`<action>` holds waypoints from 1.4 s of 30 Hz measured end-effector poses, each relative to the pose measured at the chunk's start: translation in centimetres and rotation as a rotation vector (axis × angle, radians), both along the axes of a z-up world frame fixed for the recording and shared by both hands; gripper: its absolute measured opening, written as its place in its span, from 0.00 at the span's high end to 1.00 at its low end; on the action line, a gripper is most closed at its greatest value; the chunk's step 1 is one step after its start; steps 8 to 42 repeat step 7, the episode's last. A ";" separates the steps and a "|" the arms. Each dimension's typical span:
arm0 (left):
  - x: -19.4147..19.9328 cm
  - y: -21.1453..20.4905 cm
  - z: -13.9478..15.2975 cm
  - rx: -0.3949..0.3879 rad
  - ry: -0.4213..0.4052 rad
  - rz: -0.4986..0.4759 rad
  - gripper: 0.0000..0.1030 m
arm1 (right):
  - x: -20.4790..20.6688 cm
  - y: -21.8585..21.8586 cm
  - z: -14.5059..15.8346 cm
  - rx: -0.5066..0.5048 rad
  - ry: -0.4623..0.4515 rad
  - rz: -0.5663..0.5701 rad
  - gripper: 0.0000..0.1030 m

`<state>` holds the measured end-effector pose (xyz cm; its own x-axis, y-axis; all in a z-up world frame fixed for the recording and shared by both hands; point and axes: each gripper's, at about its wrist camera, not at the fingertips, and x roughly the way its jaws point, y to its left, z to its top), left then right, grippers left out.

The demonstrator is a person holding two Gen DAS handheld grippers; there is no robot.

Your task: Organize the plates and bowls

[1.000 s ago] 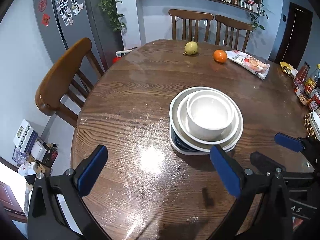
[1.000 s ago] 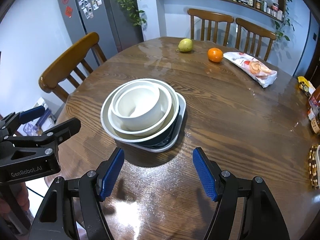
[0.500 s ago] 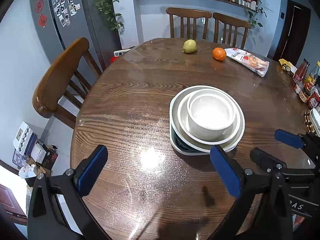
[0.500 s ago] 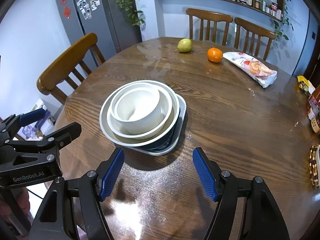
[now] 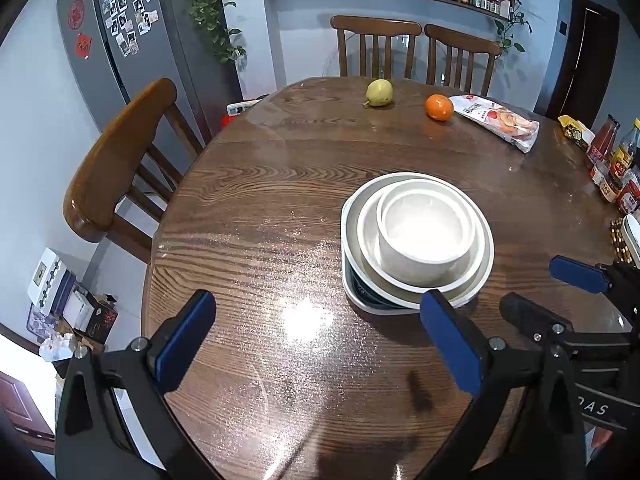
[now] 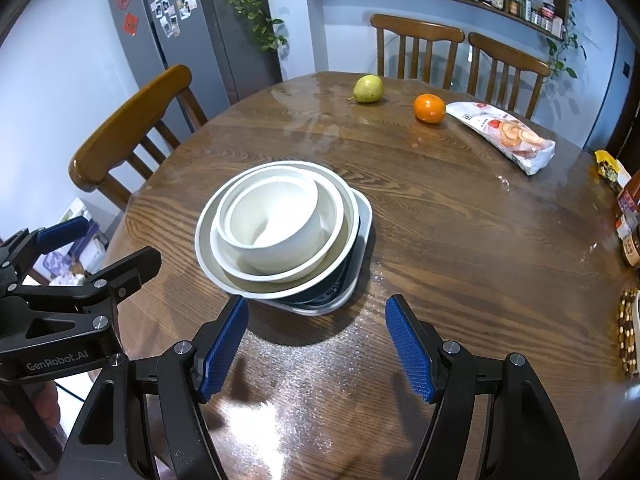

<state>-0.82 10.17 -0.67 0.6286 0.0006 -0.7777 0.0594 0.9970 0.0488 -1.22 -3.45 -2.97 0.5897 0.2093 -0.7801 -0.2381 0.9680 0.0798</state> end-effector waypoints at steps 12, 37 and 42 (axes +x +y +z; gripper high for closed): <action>0.3 0.0 -0.1 0.007 0.005 0.007 0.01 | 0.0 0.0 0.0 0.004 -0.001 0.000 0.30; 0.3 0.0 -0.1 0.007 0.005 0.007 0.01 | 0.0 0.0 0.0 0.004 -0.001 0.000 0.30; 0.3 0.0 -0.1 0.007 0.005 0.007 0.01 | 0.0 0.0 0.0 0.004 -0.001 0.000 0.30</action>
